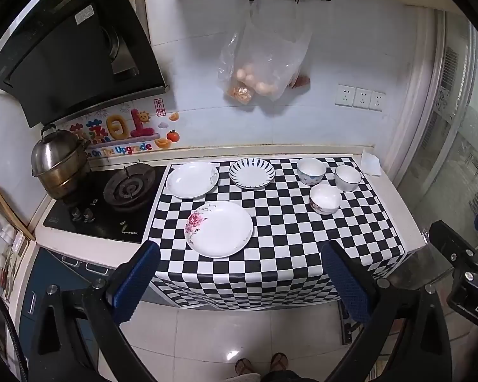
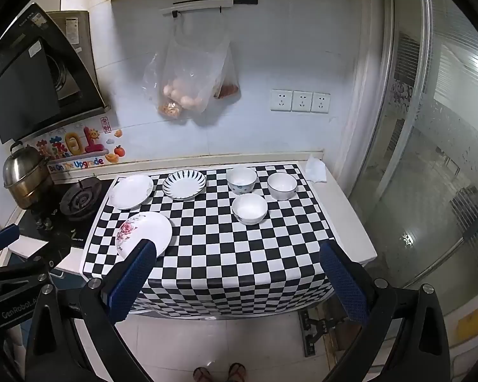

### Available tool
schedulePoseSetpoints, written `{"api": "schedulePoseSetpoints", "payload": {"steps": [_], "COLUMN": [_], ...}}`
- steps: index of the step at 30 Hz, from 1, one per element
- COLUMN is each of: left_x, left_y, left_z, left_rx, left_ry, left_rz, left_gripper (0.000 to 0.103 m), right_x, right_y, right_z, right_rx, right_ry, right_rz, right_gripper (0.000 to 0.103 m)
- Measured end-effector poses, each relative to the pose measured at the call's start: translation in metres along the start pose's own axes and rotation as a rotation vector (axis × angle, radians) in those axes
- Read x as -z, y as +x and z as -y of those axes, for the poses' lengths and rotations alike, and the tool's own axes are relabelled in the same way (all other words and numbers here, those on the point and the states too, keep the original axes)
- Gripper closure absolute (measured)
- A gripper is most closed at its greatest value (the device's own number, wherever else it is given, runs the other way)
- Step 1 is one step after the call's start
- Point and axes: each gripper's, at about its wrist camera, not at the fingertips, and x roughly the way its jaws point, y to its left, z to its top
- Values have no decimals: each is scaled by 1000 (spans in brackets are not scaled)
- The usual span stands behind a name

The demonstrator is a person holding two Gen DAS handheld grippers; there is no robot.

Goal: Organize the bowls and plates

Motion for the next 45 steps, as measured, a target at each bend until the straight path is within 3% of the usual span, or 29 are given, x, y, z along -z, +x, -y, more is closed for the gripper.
{"api": "schedulePoseSetpoints", "payload": {"steps": [45], "left_x": [-4], "left_y": [19], "left_z": [1], "left_rx": [0], "left_ry": [-4], "left_rz": [-28], "left_gripper": [0], "right_x": [4], "right_y": [27], "right_z": [-2], "right_rx": [3], "right_ry": [12], "right_rz": [-35], "right_gripper": [0]}}
